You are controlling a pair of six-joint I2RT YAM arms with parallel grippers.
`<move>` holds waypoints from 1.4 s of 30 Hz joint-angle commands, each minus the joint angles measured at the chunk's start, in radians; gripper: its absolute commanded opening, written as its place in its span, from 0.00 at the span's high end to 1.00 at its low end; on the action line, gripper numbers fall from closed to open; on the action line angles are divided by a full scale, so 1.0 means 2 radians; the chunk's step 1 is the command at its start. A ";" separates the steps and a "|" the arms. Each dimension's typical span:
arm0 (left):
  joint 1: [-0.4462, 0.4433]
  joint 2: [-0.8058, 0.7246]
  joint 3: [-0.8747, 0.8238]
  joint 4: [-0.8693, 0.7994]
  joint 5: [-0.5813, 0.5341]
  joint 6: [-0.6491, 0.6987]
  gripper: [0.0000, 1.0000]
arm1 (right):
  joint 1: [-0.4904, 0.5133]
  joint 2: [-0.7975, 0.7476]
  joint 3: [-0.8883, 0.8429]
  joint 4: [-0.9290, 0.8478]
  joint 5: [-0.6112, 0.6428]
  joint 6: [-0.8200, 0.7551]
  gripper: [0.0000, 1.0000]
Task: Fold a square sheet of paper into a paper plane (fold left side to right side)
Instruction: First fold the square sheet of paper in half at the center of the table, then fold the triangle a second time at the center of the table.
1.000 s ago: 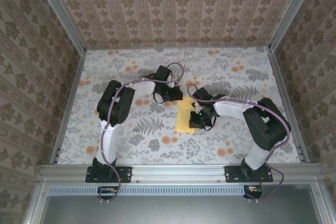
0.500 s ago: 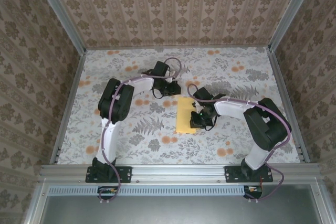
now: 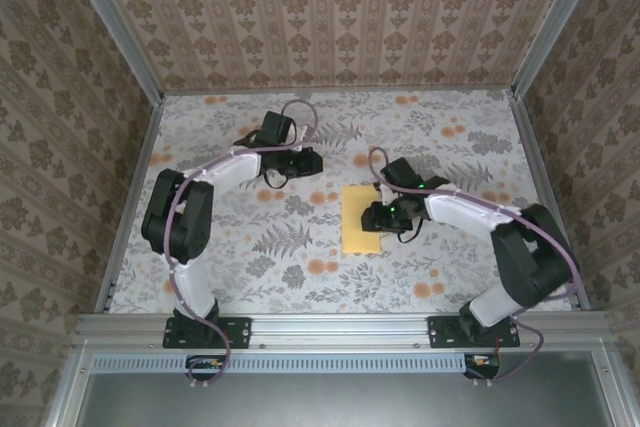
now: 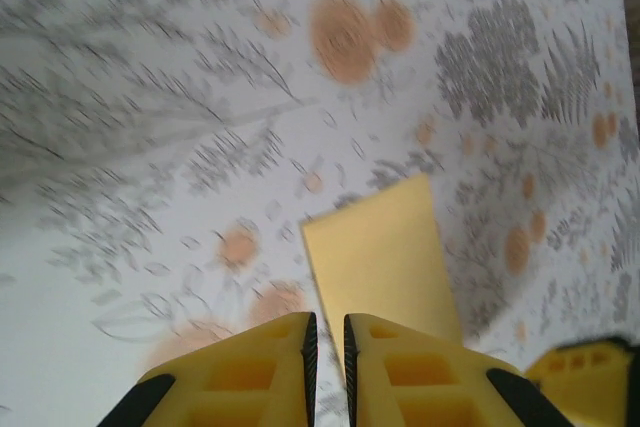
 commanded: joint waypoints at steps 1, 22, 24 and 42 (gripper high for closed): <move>-0.031 0.004 -0.031 0.022 0.022 -0.038 0.82 | -0.043 -0.046 -0.038 0.063 -0.009 0.018 0.42; -0.087 0.084 -0.024 0.037 0.017 -0.061 0.85 | -0.090 0.017 -0.048 0.035 -0.116 0.052 0.35; -0.088 0.083 -0.030 0.040 0.018 -0.063 0.85 | -0.089 0.033 -0.044 0.027 -0.135 0.053 0.38; -0.089 0.071 -0.035 0.052 0.020 -0.062 0.84 | -0.070 0.098 -0.028 0.101 -0.185 0.100 0.54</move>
